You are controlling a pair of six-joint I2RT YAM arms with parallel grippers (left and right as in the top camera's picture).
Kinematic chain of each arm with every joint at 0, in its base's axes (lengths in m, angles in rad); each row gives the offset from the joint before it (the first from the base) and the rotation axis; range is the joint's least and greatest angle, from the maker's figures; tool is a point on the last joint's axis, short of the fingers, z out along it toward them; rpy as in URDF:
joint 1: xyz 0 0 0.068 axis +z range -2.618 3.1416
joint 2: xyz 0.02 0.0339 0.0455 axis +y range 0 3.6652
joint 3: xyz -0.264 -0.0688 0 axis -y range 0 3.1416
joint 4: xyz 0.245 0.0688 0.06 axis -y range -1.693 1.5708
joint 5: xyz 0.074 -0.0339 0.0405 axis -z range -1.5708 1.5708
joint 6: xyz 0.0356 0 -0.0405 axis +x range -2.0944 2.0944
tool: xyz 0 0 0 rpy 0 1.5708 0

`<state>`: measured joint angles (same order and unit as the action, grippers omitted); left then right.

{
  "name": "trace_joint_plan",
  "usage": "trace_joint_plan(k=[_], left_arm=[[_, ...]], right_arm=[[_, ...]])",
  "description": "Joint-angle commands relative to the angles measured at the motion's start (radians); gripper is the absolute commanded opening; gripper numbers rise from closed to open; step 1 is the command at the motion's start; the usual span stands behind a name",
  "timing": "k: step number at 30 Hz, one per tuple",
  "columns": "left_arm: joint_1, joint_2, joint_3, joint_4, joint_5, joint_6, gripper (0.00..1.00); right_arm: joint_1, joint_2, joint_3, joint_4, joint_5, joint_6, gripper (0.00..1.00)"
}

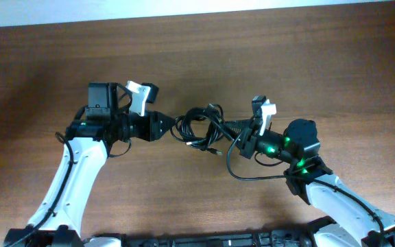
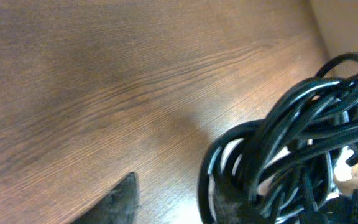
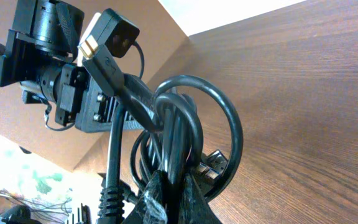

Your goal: Untangle cables

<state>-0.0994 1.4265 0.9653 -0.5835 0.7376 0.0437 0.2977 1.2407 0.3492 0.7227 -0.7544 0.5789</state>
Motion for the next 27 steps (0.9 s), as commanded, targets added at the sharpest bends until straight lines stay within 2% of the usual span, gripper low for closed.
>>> trace_joint_plan(k=[1, 2, 5, 9, 11, 13, 14, 15, 16, 17, 18, 23, 26, 27], left_arm=[[-0.034, -0.018, 0.018, -0.01, 0.006, 0.117, 0.59], [-0.034, -0.018, 0.018, -0.009, 0.016, 0.156, 0.74], [-0.037, -0.018, 0.017, -0.01, 0.117, 0.355, 0.92], [-0.056, -0.018, 0.017, -0.031, 0.128, 0.46, 0.92], [-0.076, -0.018, 0.017, -0.089, 0.132, 0.555, 0.79], [-0.093, -0.018, 0.017, -0.113, 0.138, 0.564, 0.74], [-0.103, -0.018, 0.017, -0.114, 0.139, 0.564, 0.67], [-0.112, -0.018, 0.017, -0.113, 0.138, 0.568, 0.47], [-0.118, -0.018, 0.017, -0.113, 0.138, 0.58, 0.19], [-0.119, -0.018, 0.017, -0.111, 0.136, 0.579, 0.04], [-0.119, -0.018, 0.017, -0.111, 0.134, 0.579, 0.0], [-0.079, -0.018, 0.017, -0.109, 0.131, 0.524, 0.0], [-0.042, -0.018, 0.018, -0.098, 0.13, 0.418, 0.0], [-0.014, -0.018, 0.018, -0.078, 0.13, 0.332, 0.0]], right_arm=[[-0.005, -0.003, -0.003, 0.007, -0.056, -0.005, 0.04], [-0.005, -0.003, -0.003, -0.012, -0.078, -0.002, 0.04], [-0.005, -0.003, -0.003, -0.052, -0.145, 0.006, 0.04], [-0.005, -0.003, -0.003, -0.053, -0.227, 0.005, 0.04], [-0.005, -0.003, -0.003, -0.053, -0.234, 0.006, 0.04], [-0.005, -0.003, -0.003, -0.053, -0.241, 0.006, 0.04], [-0.005, -0.003, -0.003, -0.053, -0.242, 0.007, 0.04], [-0.005, -0.003, -0.003, -0.053, -0.242, 0.017, 0.04], [-0.005, -0.003, -0.003, -0.053, -0.242, 0.024, 0.04], [-0.005, -0.003, -0.003, -0.053, -0.242, 0.024, 0.04], [-0.005, -0.003, -0.003, -0.053, -0.241, 0.024, 0.04], [-0.005, -0.003, -0.003, -0.053, -0.235, 0.024, 0.05], [-0.005, -0.003, -0.003, -0.054, -0.191, 0.024, 0.43], [-0.005, -0.003, -0.003, -0.054, -0.164, 0.024, 0.72]])
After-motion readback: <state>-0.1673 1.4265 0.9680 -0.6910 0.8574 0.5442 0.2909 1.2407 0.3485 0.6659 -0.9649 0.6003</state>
